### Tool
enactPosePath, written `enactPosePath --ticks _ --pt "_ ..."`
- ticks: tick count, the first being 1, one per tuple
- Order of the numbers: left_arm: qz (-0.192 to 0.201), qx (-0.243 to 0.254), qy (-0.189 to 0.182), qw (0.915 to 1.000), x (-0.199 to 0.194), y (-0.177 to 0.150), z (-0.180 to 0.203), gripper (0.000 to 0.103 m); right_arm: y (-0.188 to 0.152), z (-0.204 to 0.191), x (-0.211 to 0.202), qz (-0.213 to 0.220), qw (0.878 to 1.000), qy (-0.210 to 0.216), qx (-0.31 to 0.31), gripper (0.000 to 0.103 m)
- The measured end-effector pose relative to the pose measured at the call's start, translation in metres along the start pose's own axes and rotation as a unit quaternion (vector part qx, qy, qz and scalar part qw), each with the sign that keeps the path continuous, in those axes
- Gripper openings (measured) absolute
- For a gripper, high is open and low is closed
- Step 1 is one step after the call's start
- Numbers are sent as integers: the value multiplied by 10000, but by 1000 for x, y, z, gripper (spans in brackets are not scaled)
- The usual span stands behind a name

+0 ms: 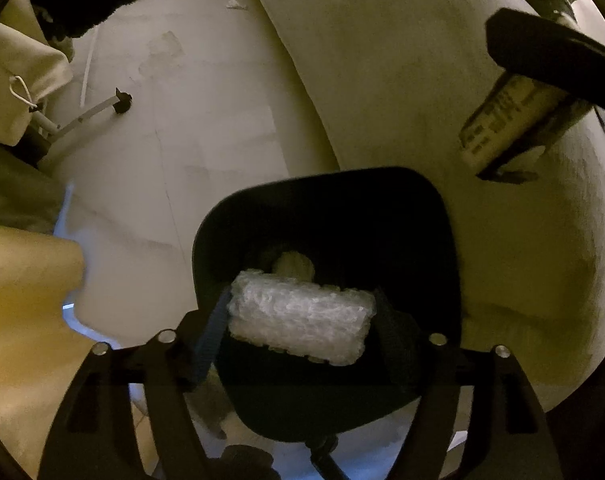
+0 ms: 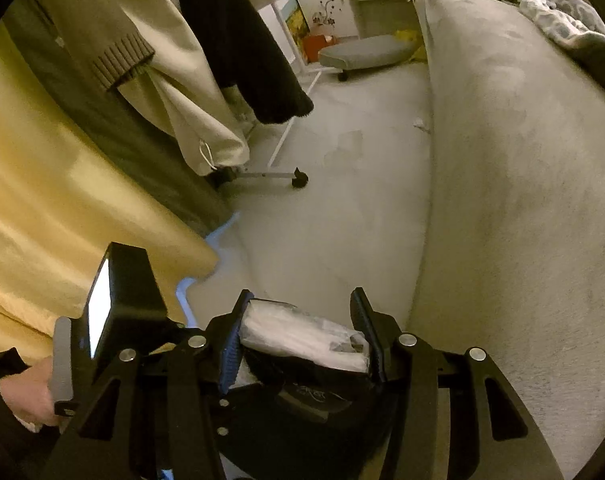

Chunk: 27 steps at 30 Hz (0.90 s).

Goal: Collect trash

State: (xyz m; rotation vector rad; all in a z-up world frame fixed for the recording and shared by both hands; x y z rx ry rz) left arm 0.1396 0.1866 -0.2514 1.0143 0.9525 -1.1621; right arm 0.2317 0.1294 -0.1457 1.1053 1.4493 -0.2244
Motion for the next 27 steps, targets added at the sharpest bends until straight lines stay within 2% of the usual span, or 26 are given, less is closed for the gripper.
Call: enactPosePath --ticks 4,7,10,18,27 --pt "-53 27 68 10000 1 2 -4 87 -4 2 12 -201 9998 -49 11 51" --pt "-11 16 114 9999 -2 4 -7 88 -9 2 21 -348 9994 -71 -23 51" --pt "206 -78 184 9996 -13 8 -14 88 -14 1 30 -500 9987 -73 -62 50" --pt "1013 -455 201 9936 -56 23 -32 80 -30 -6 50 -861 9961 -29 -173 50" --pt "1689 -593 130 9838 -86 38 -38 72 -47 -13 65 -1245 9918 2 -277 51"
Point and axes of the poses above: each gripper's, at about its wrist camera, not at the fingertips, and x roughly the way its jaws point, z to its right, y to its top, the point moved 4 cm from there along x, roughly the way its jaws point, and after that the axes turned 6 degrees about -y, right-handed, at the moved point
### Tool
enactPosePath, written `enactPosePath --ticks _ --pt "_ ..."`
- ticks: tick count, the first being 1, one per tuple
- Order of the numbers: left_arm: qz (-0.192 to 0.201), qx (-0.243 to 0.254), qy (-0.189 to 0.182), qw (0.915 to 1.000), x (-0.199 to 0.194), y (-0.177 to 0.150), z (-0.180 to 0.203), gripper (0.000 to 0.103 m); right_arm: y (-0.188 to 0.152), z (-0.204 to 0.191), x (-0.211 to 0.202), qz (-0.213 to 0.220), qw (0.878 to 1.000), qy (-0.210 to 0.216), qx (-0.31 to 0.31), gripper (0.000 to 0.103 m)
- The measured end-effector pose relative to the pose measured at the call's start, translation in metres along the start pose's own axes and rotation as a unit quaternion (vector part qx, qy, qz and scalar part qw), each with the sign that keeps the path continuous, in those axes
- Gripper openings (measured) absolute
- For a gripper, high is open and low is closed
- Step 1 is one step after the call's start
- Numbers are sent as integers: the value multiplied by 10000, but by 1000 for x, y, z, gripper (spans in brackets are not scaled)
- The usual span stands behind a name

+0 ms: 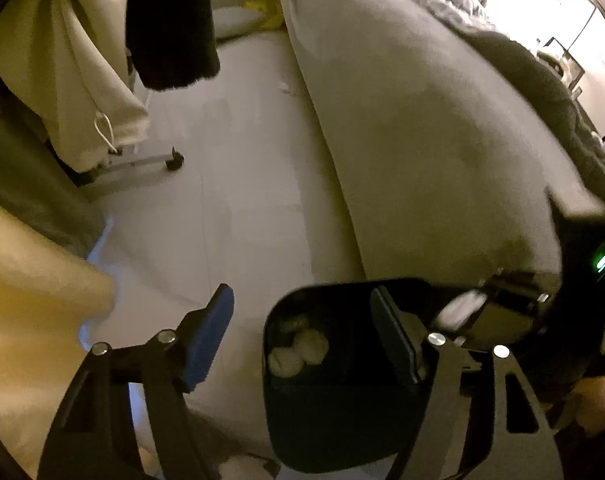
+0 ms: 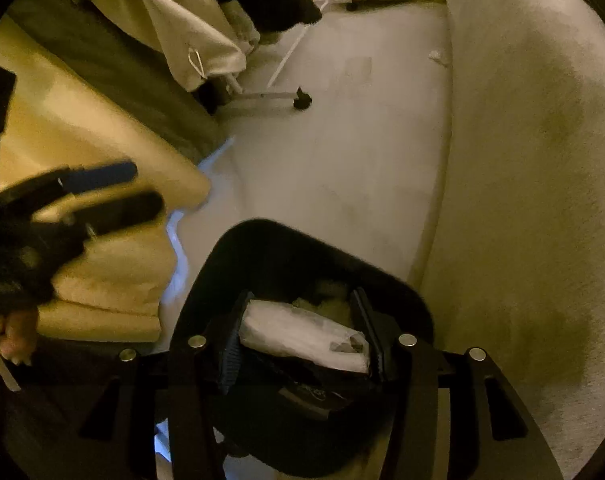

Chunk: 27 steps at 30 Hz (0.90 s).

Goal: Collect trash

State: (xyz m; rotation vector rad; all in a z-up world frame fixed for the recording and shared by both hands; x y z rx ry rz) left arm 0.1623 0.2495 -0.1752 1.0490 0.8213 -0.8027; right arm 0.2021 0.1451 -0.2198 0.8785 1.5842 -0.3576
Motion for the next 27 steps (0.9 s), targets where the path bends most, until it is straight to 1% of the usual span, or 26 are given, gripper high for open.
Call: enactPosePath --ticks 2,8,12,13,15,16,23,27 --pt "175 -29 -28 9998 -8 6 1 71 -3 -2 2 -58 10000 0 -31 51" --pt "758 111 15 9971 -30 25 6 70 -13 -10 9 -254 9995 13 -191 51" --pt "1050 167 -89 9943 -43 35 16 70 -22 -13 12 -369 9990 23 -257 52" --pt "1100 175 -110 9937 -45 36 17 70 -23 -14 14 -386 9989 20 -271 53" --pt "1235 185 -169 9920 -51 41 22 70 -26 -13 13 -431 9986 38 -287 62" --pt "1283 190 -200 9913 -53 42 25 70 -28 -12 13 -444 9986 56 -286 63" --pt "1677 290 -317 9849 -65 53 47 70 -31 -9 -1 -308 9990 152 -299 65" --pt "1774 373 -328 9829 -67 59 61 70 -31 -8 -18 -46 9990 299 -322 66"
Point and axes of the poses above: each gripper's, at about its wrist camera, not at the fingertips, and x roughly the way its jaws point, z to its right, y to its top, the point moved 4 cm from there along x, roughly the way its jaws point, and after that the axes turned 6 degrees about -y, right-handed, at the moved point
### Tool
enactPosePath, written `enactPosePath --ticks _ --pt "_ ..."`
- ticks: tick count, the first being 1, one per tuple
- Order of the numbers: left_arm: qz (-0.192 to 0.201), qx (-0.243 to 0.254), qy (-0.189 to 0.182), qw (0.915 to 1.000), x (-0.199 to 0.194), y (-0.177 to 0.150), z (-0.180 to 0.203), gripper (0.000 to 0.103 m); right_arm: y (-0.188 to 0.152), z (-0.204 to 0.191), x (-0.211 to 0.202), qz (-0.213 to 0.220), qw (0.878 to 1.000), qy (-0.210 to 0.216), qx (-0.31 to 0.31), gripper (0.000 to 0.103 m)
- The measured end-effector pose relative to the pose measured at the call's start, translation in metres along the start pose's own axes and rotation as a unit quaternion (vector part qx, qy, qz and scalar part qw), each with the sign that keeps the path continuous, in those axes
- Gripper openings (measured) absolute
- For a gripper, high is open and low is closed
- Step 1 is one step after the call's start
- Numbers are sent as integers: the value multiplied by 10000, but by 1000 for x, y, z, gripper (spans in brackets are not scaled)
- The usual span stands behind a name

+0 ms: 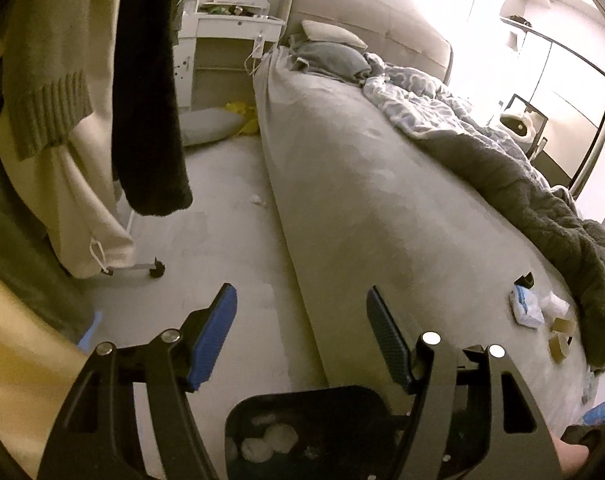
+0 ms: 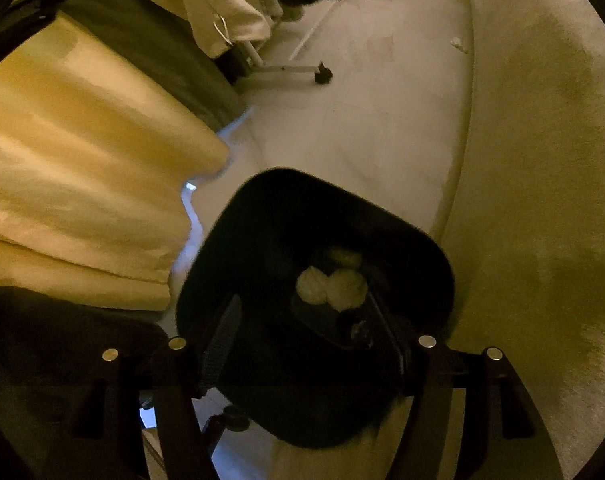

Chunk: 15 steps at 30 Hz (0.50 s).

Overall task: Collect trash
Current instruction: 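Move both grippers back toward the remaining items on the bed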

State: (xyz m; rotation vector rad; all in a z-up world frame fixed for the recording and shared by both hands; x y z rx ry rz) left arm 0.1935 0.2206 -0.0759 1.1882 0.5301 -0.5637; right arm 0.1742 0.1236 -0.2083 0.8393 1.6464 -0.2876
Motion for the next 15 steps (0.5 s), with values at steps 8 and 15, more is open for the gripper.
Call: enactPosePath --ticks 8,15 --pt "219 166 -70 9996 -1 13 26 74 7 5 -54 962 9952 -16 -187 72" --pt "345 326 -149 9988 3 18 51 80 5 37 -95 1594 9867 -315 -29 73"
Point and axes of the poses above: each gripper's, at about its wrist camera, not at the fingertips, and x roughly the way its jaws point, z to its right, y to its top, the point moved 4 cm from there along x, roughly the way its jaws point, and after that the axes turned 6 degrees about -y, right-handed, at the moved point
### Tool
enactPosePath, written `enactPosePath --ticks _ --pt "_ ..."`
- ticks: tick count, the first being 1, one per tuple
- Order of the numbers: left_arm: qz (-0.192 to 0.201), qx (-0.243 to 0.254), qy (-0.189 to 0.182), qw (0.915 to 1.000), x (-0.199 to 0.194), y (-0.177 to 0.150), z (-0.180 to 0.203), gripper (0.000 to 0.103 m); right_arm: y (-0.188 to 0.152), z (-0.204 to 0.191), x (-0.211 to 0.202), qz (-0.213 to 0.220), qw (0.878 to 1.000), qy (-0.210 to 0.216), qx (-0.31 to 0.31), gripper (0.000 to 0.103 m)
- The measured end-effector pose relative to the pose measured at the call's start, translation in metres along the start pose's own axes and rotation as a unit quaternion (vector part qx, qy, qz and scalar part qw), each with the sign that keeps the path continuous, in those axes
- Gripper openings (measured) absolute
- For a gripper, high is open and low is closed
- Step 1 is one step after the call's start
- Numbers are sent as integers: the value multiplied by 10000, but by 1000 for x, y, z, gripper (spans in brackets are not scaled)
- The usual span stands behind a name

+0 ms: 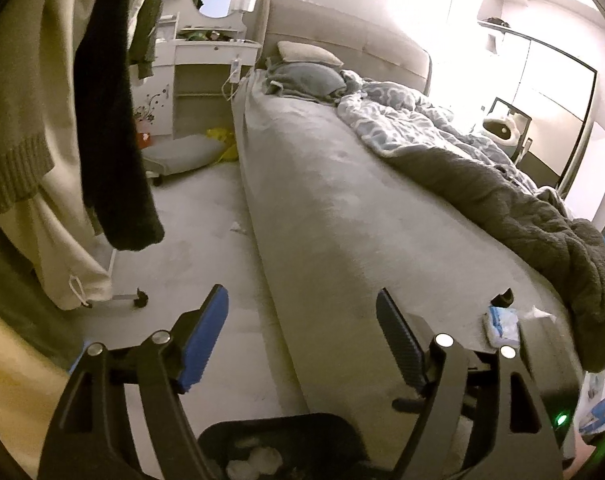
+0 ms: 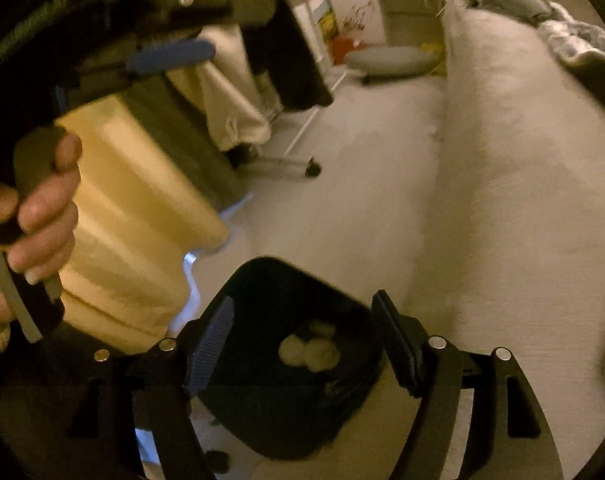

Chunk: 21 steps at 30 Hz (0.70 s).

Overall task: Collect trash
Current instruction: 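Move both grippers back toward the remaining items on the bed, then close the left gripper on the blue-and-white tissue pack while the right gripper grasps the bubble-wrap roll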

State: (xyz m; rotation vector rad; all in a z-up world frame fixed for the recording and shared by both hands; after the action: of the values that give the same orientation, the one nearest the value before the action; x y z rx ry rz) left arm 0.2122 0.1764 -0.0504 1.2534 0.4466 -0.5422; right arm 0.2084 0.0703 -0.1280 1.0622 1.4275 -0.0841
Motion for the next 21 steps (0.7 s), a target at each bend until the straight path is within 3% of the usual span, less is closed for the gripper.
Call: enactPosePath --ticks 11,21 --pt "79 249 -62 9996 16 6 41 89 1 49 -52 590 9960 -665 92 76" --pt "-44 400 -157 9991 35 0 74 92 -9 104 -88 845 9864 -1330 461 77"
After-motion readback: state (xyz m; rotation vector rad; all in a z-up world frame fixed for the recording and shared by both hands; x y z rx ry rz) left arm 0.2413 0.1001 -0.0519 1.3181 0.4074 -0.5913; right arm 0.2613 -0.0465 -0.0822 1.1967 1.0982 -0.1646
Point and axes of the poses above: each gripper's, at about its wrist camera, not at the fingertips, and x roughly the way its jaws point, z to its right, y to its top, the point moved 4 cm from there along x, roughly the way its jaws point, and after that the axes turned 6 degrees about -y, right-handed, at the moved point
